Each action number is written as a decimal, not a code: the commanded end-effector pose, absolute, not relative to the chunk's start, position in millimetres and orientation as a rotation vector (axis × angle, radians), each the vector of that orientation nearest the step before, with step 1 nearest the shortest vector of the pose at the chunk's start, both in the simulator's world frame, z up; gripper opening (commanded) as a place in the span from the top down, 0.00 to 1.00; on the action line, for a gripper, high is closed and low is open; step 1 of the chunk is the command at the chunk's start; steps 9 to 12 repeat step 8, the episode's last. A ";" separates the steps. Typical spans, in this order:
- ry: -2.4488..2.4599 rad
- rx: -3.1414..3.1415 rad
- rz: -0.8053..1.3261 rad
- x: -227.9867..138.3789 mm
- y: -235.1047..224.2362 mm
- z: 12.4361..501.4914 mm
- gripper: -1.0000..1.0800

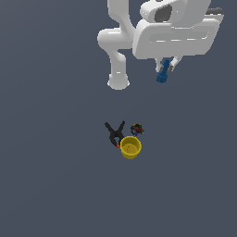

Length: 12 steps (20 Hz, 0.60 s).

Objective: Pick up a designated object from a clutter of objects.

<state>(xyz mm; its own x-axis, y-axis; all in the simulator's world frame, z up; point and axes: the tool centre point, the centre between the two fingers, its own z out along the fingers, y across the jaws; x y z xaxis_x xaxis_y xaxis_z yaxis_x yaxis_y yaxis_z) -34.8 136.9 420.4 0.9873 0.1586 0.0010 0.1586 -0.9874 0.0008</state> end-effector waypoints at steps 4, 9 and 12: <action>0.248 3.132 0.000 -37.1 143.3 429.0 1.00; 0.248 3.132 0.000 -35.6 142.1 427.0 1.00; 0.248 3.132 0.000 -35.6 142.1 427.0 1.00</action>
